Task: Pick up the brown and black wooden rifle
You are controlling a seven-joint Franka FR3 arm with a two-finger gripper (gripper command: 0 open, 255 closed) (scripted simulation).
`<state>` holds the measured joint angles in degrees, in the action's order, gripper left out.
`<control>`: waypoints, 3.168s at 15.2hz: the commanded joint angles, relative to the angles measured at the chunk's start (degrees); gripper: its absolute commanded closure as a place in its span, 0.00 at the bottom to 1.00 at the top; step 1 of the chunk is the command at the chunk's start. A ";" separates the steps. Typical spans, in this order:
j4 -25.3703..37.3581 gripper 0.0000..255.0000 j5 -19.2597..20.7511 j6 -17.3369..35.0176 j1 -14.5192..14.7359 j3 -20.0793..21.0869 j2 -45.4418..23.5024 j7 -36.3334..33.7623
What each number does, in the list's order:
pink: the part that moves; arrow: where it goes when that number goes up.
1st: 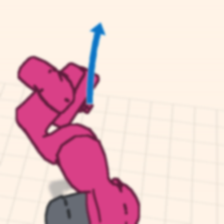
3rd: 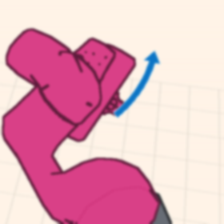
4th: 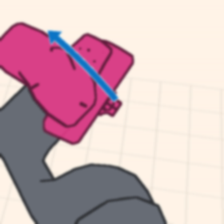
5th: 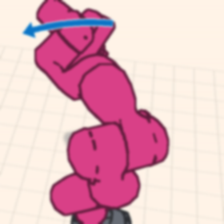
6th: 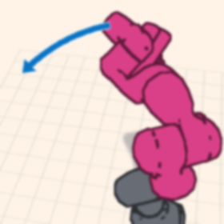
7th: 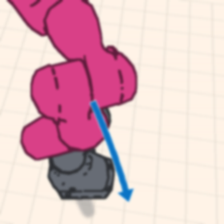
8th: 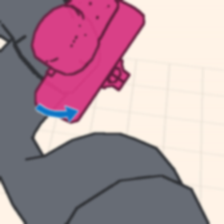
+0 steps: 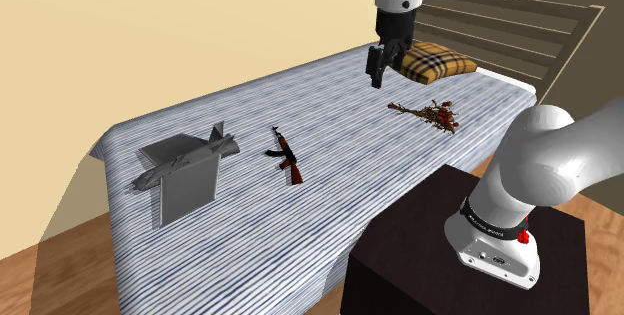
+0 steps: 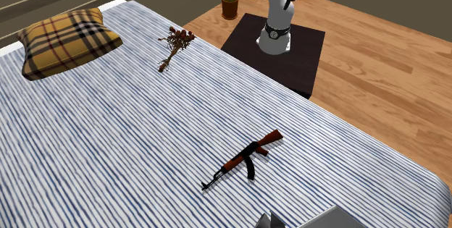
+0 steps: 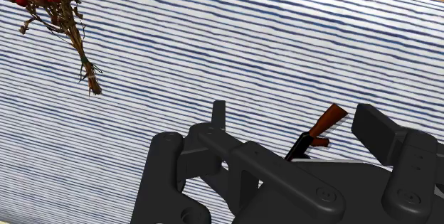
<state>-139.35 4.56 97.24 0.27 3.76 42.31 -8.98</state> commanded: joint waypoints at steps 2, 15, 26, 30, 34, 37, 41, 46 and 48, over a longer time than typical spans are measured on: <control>-0.47 0.00 -0.09 1.99 0.01 0.20 -1.51 -0.40; 1.06 0.00 0.71 25.63 -0.41 2.95 -26.60 -5.98; 13.08 0.00 5.25 38.31 -0.19 3.97 -51.51 -11.82; 19.68 0.00 6.95 40.73 0.62 3.55 -60.59 -13.61; 27.48 0.00 8.13 42.01 1.65 2.94 -69.66 -14.83; 28.30 0.00 8.51 43.17 1.90 2.66 -71.65 -15.20; 28.50 0.00 9.14 45.30 2.19 2.22 -74.00 -15.79; 28.38 1.00 9.39 46.25 2.30 2.03 -74.83 -16.02; 28.22 1.00 9.40 46.37 2.24 2.02 -74.78 -15.98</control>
<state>-111.00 13.92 143.69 2.60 5.93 -32.32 -24.95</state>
